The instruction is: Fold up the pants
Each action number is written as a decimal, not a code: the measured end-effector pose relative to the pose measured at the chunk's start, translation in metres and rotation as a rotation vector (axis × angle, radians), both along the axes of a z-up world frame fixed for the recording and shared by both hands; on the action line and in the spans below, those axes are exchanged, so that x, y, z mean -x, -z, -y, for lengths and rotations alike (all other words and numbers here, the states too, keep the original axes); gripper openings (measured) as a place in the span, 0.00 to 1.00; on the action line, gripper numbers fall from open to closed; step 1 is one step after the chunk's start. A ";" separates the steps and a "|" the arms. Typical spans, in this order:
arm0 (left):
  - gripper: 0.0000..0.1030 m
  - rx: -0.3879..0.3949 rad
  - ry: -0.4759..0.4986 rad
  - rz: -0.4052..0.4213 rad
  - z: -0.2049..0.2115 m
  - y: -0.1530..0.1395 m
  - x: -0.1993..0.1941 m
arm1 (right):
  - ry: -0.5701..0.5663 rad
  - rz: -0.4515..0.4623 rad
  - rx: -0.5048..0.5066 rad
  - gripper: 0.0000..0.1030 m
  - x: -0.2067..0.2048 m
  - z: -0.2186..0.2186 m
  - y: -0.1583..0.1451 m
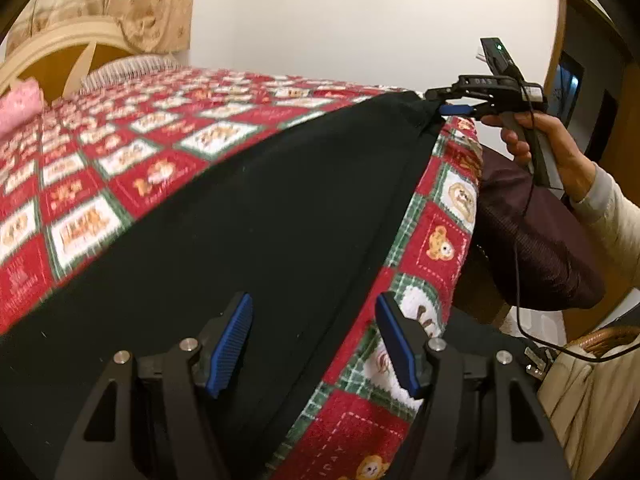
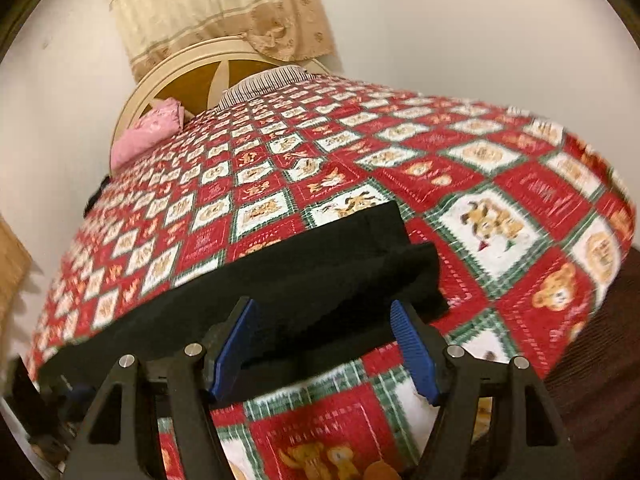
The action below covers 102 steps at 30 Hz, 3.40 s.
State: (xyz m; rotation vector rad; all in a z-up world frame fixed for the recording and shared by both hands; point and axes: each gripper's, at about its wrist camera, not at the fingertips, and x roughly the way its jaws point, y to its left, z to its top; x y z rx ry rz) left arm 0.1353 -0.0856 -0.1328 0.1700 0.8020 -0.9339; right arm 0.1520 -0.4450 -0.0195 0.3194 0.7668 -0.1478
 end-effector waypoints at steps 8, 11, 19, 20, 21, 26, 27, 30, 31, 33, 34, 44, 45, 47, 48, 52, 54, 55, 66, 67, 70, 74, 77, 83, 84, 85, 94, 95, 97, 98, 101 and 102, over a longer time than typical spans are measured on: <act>0.64 0.074 -0.028 -0.079 -0.010 0.005 -0.012 | -0.012 0.037 -0.029 0.03 -0.038 0.010 -0.013; 0.64 0.078 -0.029 -0.085 -0.009 0.005 -0.013 | -0.135 0.190 0.012 0.03 -0.035 -0.008 -0.052; 0.64 0.090 -0.017 -0.103 -0.010 0.007 -0.016 | -0.125 0.151 -0.024 0.03 0.000 0.019 -0.013; 0.64 0.089 -0.012 -0.106 -0.010 0.007 -0.016 | -0.111 0.117 -0.031 0.03 0.005 0.025 -0.002; 0.64 0.084 -0.005 -0.108 -0.008 0.007 -0.017 | -0.094 0.095 -0.029 0.04 0.009 0.029 0.007; 0.71 0.063 0.014 -0.092 -0.003 0.006 -0.012 | -0.057 0.062 -0.009 0.24 0.022 0.038 0.020; 0.71 0.059 0.011 -0.085 -0.003 0.006 -0.011 | -0.044 0.071 -0.003 0.35 0.025 0.042 0.018; 0.71 0.059 -0.017 -0.067 -0.007 0.003 -0.009 | 0.024 0.081 0.012 0.37 0.035 0.054 0.010; 0.71 0.053 -0.029 -0.059 -0.008 0.003 -0.007 | 0.036 0.090 0.023 0.37 0.038 0.052 0.005; 0.71 0.033 -0.042 -0.039 -0.009 0.002 -0.004 | -0.005 0.097 0.058 0.36 0.041 0.036 -0.002; 0.71 0.019 -0.043 -0.024 -0.007 0.002 -0.002 | -0.061 0.095 0.093 0.36 0.040 0.019 -0.005; 0.71 -0.071 -0.037 0.065 0.012 0.003 0.006 | -0.488 -0.005 0.625 0.36 0.030 -0.120 0.030; 0.67 -0.079 -0.033 0.072 0.014 0.003 0.006 | -0.498 -0.007 0.650 0.36 0.030 -0.121 0.033; 0.62 -0.098 -0.027 0.074 0.018 0.004 0.005 | -0.518 -0.012 0.683 0.36 0.031 -0.125 0.036; 0.62 -0.111 -0.033 0.076 0.019 0.005 0.003 | -0.533 -0.017 0.700 0.36 0.032 -0.128 0.037; 0.62 -0.134 -0.033 0.084 0.025 0.004 0.000 | -0.579 -0.025 0.731 0.36 0.035 -0.139 0.043; 0.59 -0.156 -0.034 0.098 0.030 0.003 -0.002 | -0.581 -0.024 0.724 0.36 0.035 -0.140 0.044; 0.50 -0.170 -0.027 0.100 0.033 0.004 -0.002 | -0.582 -0.025 0.719 0.36 0.035 -0.141 0.044; 0.26 -0.186 -0.008 0.111 0.038 0.003 0.002 | -0.581 -0.015 0.727 0.36 0.040 -0.137 0.040; 0.26 -0.189 -0.008 0.113 0.039 0.003 0.003 | -0.580 -0.015 0.725 0.36 0.041 -0.136 0.040; 0.18 -0.191 -0.005 0.120 0.040 0.002 0.002 | -0.579 -0.007 0.732 0.36 0.042 -0.137 0.041; 0.08 -0.163 0.001 0.088 0.036 -0.003 -0.005 | -0.585 -0.013 0.781 0.36 0.040 -0.137 0.045; 0.08 -0.129 -0.004 0.052 0.033 -0.002 -0.010 | -0.576 -0.012 0.826 0.36 0.037 -0.133 0.046; 0.07 -0.056 -0.010 -0.011 0.027 -0.002 -0.019 | -0.570 -0.027 0.852 0.36 0.026 -0.121 0.047; 0.07 -0.048 -0.013 -0.015 0.026 -0.003 -0.019 | -0.581 -0.033 0.856 0.36 0.024 -0.121 0.050; 0.07 -0.041 -0.013 -0.015 0.025 -0.005 -0.020 | -0.597 -0.034 0.853 0.36 0.023 -0.123 0.051; 0.05 -0.045 0.002 -0.008 0.026 -0.008 -0.018 | -0.697 -0.010 0.846 0.29 0.021 -0.147 0.062; 0.05 -0.040 0.004 -0.007 0.025 -0.009 -0.018 | -0.703 -0.016 0.813 0.17 0.019 -0.146 0.060; 0.05 -0.020 0.006 -0.003 0.022 -0.013 -0.017 | -0.701 -0.029 0.798 0.04 0.018 -0.146 0.059; 0.05 -0.012 0.005 -0.002 0.020 -0.015 -0.016 | -0.704 -0.033 0.807 0.03 0.019 -0.147 0.059; 0.05 0.004 0.010 0.000 0.016 -0.021 -0.014 | -0.704 -0.017 0.796 0.02 0.023 -0.148 0.052; 0.05 0.007 0.012 -0.001 0.015 -0.023 -0.013 | -0.698 -0.006 0.792 0.02 0.025 -0.149 0.048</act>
